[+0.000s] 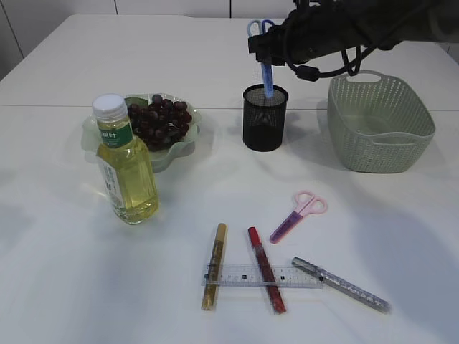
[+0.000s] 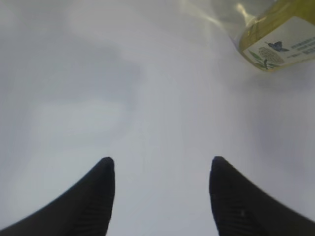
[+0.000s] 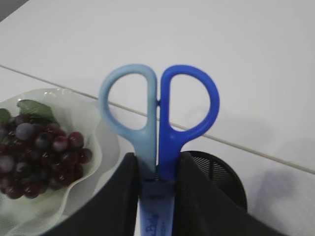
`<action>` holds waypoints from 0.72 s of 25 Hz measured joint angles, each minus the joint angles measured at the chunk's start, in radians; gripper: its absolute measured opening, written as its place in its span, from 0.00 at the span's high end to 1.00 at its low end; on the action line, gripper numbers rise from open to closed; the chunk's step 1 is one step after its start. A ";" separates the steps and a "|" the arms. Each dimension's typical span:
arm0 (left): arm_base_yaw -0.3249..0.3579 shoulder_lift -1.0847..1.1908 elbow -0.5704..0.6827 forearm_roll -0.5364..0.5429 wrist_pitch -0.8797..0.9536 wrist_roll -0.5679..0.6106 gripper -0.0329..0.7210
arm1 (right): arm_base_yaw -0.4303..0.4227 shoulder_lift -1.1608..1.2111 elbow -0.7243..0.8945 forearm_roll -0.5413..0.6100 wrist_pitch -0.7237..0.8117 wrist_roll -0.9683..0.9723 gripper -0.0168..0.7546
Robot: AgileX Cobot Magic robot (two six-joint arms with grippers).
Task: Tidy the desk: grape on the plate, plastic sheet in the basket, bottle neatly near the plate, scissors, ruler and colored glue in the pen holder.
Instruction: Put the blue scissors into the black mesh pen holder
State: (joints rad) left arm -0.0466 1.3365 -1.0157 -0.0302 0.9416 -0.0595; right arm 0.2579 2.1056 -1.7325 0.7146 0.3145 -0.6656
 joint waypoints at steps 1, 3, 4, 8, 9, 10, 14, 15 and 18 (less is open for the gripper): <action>0.000 0.000 0.000 0.000 0.000 0.000 0.37 | 0.000 0.012 0.000 0.001 -0.031 -0.004 0.74; 0.000 0.000 0.000 0.000 0.004 0.000 0.37 | 0.000 0.031 0.000 0.004 -0.070 -0.005 0.74; 0.000 0.000 0.000 0.000 0.004 0.000 0.37 | 0.000 0.038 0.000 0.008 -0.094 -0.007 0.74; 0.000 0.000 0.000 0.000 0.007 0.000 0.37 | 0.000 0.061 0.000 0.017 -0.185 -0.009 0.74; 0.000 0.000 0.000 0.000 0.007 0.000 0.37 | 0.000 0.068 0.000 0.018 -0.197 -0.010 0.74; 0.000 0.000 0.000 0.000 0.008 0.000 0.37 | 0.000 0.072 -0.002 0.019 -0.205 -0.012 0.74; 0.000 0.000 0.000 0.000 0.011 0.000 0.37 | 0.000 0.095 -0.007 0.022 -0.211 -0.012 0.74; 0.000 0.000 0.000 0.000 0.011 0.000 0.37 | 0.000 0.097 -0.008 0.022 -0.211 -0.012 0.74; 0.000 0.000 0.000 0.000 0.011 0.000 0.37 | 0.000 0.106 -0.008 0.027 -0.211 -0.012 0.74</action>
State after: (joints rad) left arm -0.0466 1.3365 -1.0157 -0.0302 0.9529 -0.0595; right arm 0.2579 2.2117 -1.7408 0.7412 0.1032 -0.6779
